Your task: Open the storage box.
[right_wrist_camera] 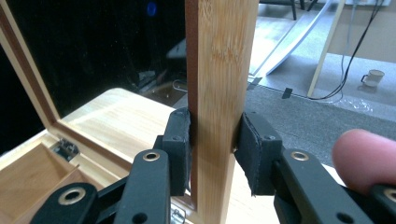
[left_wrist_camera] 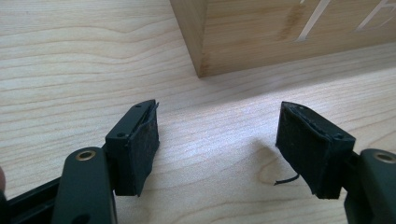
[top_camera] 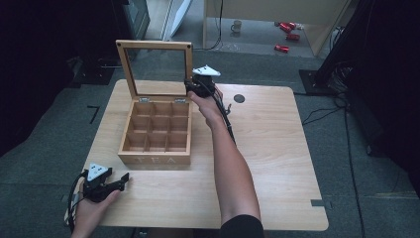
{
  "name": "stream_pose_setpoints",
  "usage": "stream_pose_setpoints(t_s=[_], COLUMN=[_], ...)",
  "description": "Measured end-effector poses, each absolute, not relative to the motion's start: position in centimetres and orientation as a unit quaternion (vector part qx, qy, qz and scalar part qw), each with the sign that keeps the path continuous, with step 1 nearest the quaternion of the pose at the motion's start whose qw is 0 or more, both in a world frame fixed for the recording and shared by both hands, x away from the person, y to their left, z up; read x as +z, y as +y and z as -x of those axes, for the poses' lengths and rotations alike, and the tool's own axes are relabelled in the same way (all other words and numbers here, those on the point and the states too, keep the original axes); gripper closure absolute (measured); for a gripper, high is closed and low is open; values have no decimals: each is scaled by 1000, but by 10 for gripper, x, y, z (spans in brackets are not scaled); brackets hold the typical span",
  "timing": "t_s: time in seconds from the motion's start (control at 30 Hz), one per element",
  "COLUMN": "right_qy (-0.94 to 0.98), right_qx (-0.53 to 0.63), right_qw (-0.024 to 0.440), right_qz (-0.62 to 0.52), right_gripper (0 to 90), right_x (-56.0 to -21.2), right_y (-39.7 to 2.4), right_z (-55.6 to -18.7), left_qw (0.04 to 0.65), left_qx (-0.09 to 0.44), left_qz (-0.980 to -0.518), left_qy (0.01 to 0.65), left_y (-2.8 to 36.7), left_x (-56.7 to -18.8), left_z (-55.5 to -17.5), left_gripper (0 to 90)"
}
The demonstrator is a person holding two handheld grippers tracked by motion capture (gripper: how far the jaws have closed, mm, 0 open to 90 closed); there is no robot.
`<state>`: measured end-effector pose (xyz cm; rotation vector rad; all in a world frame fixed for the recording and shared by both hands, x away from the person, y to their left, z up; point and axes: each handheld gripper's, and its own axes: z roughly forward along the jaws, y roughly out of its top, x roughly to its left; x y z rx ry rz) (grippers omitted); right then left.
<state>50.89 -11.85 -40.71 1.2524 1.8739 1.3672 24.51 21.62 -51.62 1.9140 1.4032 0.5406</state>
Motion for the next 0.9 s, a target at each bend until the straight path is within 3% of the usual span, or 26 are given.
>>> stream_pose_setpoints(t_s=[0.9], right_qy=[657], right_qx=[477], right_qw=[270], right_qz=[-517], right_gripper=[661], right_x=[-411], right_y=[-104], right_z=[-523], left_qw=[325], left_qx=[227], left_qz=[-750], left_qy=[530], left_y=[210], left_x=[-517], left_z=[-244], left_gripper=[290])
